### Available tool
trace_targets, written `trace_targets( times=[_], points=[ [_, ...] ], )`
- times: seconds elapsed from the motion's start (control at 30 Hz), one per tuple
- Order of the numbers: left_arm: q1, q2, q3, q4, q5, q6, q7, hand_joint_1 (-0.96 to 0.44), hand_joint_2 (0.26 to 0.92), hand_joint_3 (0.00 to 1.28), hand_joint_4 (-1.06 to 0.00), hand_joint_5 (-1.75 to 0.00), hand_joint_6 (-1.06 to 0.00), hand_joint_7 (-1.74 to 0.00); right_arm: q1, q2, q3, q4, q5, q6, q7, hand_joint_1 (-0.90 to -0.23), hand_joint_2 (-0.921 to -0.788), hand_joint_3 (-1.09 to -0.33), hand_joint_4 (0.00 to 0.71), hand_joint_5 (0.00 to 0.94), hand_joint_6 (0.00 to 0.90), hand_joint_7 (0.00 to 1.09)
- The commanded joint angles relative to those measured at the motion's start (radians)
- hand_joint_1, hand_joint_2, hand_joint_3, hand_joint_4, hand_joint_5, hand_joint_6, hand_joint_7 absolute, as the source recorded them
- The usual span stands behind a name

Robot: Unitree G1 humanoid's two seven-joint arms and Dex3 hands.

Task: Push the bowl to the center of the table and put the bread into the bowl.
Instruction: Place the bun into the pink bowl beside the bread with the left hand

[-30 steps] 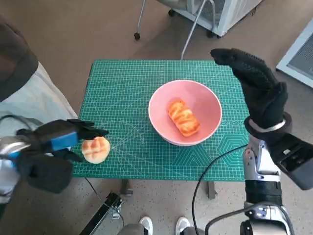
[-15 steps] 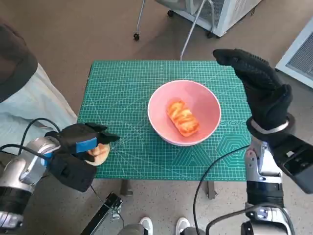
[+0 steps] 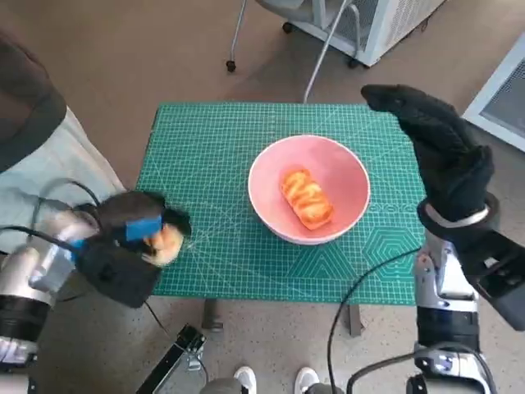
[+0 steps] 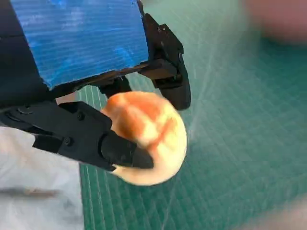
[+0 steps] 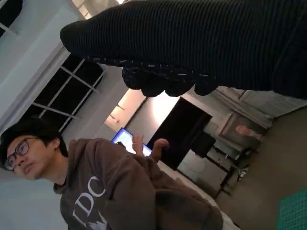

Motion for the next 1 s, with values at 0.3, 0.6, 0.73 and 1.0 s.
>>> trace_targets(
  times=[0.3,0.6,0.73,1.0],
  points=[
    [-0.122,0.025,0.142,-0.109,-0.140,-0.001,0.033,0.00,0.920,0.15,-0.51,-1.39,-0.63,-1.13,0.023,-0.008,-0.002,0.004,-0.018,0.008,-0.007,-0.651,-0.921,-0.712,0.096,0.230,-0.001,0.69],
    [-0.214,0.016,0.139,-0.160,-0.124,0.024,0.031,0.00,0.921,0.15,-0.51,-1.33,-0.61,-1.21,0.021,-0.014,-0.004,0.006,-0.018,0.008,-0.008,-0.654,-0.921,-0.712,0.091,0.240,-0.001,0.68],
    [-0.273,-0.021,0.112,-0.165,-0.115,0.036,0.026,0.00,0.921,0.16,-0.51,-1.29,-0.60,-1.25,0.016,-0.013,-0.003,0.016,-0.022,0.001,-0.007,-0.654,-0.921,-0.711,0.089,0.244,-0.001,0.68],
    [-0.413,-0.177,0.007,-0.122,-0.071,0.076,0.024,0.00,0.921,0.13,-0.54,-1.23,-0.63,-1.26,0.002,-0.010,-0.006,0.040,-0.014,0.006,0.001,-0.653,-0.921,-0.711,0.087,0.251,-0.001,0.68]
  ],
)
